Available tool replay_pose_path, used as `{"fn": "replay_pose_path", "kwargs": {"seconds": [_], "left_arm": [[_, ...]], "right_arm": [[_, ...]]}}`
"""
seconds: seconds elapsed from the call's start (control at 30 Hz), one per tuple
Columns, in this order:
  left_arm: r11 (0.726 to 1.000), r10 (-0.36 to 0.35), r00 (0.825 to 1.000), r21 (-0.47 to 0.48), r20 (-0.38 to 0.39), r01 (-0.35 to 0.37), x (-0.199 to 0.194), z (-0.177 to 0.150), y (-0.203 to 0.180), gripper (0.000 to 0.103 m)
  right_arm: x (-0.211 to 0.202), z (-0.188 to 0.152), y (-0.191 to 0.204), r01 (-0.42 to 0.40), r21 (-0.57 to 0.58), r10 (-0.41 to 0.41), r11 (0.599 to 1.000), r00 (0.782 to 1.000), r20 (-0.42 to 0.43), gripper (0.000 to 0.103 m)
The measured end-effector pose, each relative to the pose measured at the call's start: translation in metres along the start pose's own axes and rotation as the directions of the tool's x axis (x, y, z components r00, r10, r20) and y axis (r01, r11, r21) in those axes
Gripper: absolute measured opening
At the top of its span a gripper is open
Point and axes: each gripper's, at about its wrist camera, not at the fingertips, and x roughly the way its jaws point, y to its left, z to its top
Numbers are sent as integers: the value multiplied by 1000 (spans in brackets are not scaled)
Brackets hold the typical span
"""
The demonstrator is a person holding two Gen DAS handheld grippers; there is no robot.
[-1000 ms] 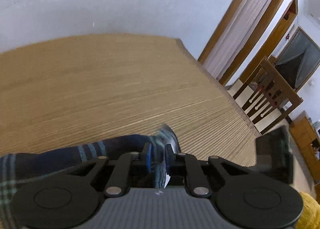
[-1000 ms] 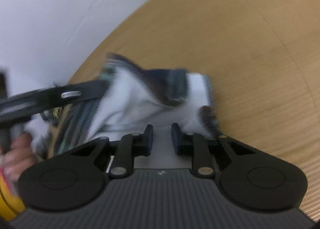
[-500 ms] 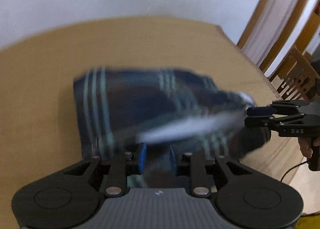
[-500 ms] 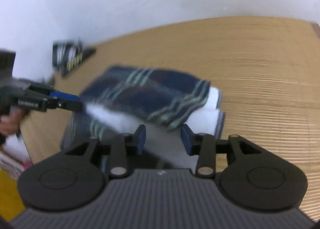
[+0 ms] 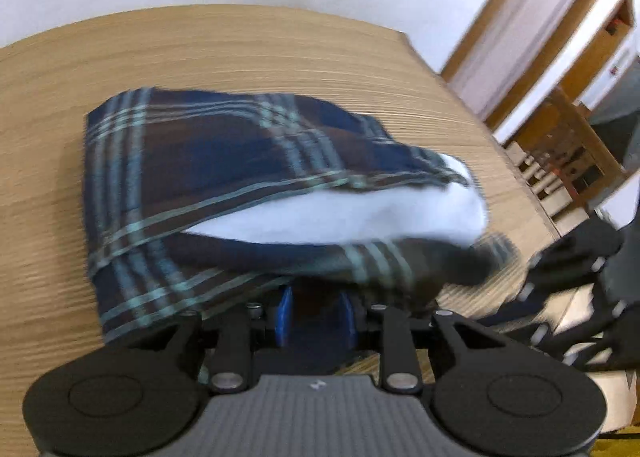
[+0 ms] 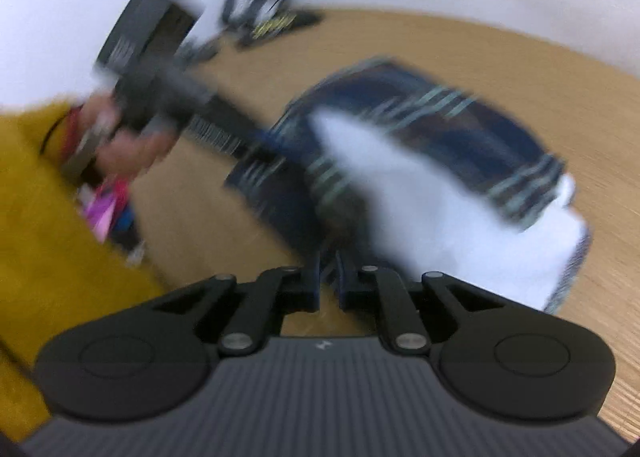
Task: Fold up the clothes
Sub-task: 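Release the folded hem with both grippers onto the shirt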
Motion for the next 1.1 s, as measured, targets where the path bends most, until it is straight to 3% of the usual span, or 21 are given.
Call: {"fn": "replay_pose_path", "kwargs": {"seconds": [0.07, 0.13, 0.23, 0.37, 0.43, 0.5, 0.57, 0.7, 0.87, 0.93, 1.03, 1.07, 1.1], "left_arm": [[999, 2, 1000, 32, -8, -1, 0, -1, -6, 31], [998, -6, 1000, 64, -4, 6, -7, -2, -13, 31], [993, -24, 999, 113, 30, 21, -23, 3, -22, 32], [986, -23, 997, 165, 67, 12, -25, 19, -30, 39], [984, -11, 998, 180, 60, -1, -17, 24, -32, 39], [987, -1, 1000, 163, 24, -3, -3, 26, -29, 37], [989, 1, 1000, 151, -9, 0, 4, 21, -27, 37], [986, 6, 999, 164, -40, 1, 3, -2, -28, 39], [989, -1, 996, 144, -88, 13, 7, -19, -25, 40], [991, 1, 995, 132, -104, 13, 10, -20, -22, 40], [993, -3, 993, 118, -114, 17, 13, -21, -20, 40], [993, -4, 993, 117, -114, 18, 13, -22, -20, 40], [993, -4, 993, 117, -115, 18, 14, -23, -20, 40]], "right_arm": [[11, -9, 4, -1, -18, 0, 1000, 997, -72, 13], [15, -14, 3, 6, 0, -6, 1000, 997, -73, 13], [-6, -12, -10, 19, 96, -26, 995, 997, 69, 14], [-39, -3, -51, 44, 292, -124, 955, 957, 262, 15], [-36, 3, -70, 104, 363, -204, 926, 947, 250, 15], [-22, 5, -82, 147, 388, -229, 910, 958, 174, 15], [-5, 2, -83, 155, 360, -201, 920, 975, 94, 15], [11, -10, -37, 78, 152, -80, 985, 997, 5, 14], [26, -23, -9, 34, 55, -27, 998, 992, -120, 15], [21, -19, -13, 7, 93, 2, 996, 996, -88, 15], [-10, -5, -29, -80, 192, 67, 978, 995, 77, 16], [-20, 0, -35, -98, 215, 69, 972, 988, 135, 21], [-27, 4, -41, -103, 236, 61, 966, 982, 179, 33]]}}
